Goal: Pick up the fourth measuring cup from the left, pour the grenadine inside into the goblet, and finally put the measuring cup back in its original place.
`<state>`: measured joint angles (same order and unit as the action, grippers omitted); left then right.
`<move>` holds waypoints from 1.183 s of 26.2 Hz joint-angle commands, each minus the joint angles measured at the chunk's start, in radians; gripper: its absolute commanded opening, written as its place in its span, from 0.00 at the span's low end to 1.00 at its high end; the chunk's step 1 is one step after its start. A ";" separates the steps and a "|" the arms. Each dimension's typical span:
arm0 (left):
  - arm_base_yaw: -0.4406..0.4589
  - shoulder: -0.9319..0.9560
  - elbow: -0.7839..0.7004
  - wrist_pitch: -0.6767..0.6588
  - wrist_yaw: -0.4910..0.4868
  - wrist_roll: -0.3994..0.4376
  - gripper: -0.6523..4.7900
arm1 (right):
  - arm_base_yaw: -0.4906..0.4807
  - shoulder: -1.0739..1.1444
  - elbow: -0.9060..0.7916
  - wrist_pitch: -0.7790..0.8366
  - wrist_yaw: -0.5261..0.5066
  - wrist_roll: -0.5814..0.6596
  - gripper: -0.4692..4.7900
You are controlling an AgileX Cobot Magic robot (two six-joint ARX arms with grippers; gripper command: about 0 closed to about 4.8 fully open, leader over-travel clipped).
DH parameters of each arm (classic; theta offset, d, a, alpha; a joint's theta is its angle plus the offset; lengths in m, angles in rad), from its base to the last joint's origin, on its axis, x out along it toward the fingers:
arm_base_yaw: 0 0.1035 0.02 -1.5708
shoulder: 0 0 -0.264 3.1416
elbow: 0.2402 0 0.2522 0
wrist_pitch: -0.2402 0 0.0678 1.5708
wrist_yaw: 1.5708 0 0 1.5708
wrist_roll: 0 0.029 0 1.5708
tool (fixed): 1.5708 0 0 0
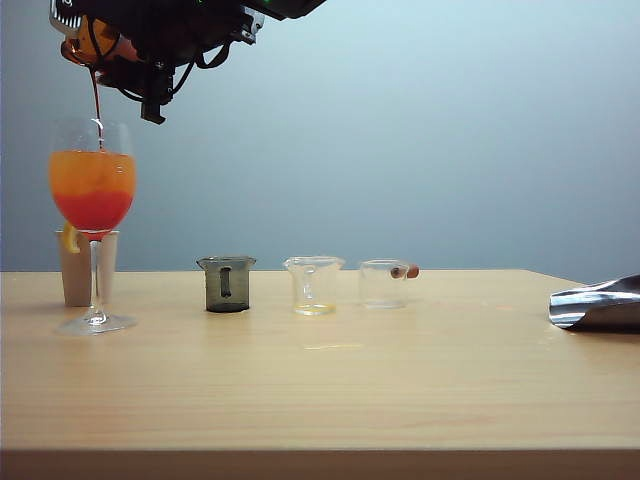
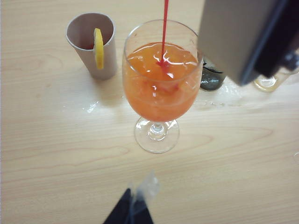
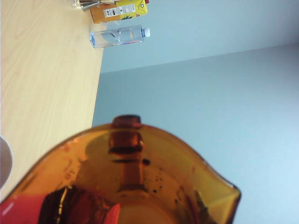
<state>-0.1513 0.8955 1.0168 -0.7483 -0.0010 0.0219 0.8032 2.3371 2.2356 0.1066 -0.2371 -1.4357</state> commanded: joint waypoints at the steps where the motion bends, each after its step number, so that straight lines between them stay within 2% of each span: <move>1: 0.002 -0.003 0.003 0.009 0.002 -0.004 0.12 | 0.003 -0.009 0.007 0.028 -0.002 -0.038 0.36; 31: 0.002 -0.003 0.003 0.009 0.001 -0.004 0.12 | 0.004 -0.009 0.007 0.033 0.000 -0.196 0.36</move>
<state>-0.1513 0.8955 1.0168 -0.7483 -0.0013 0.0219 0.8051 2.3371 2.2356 0.1143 -0.2375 -1.6165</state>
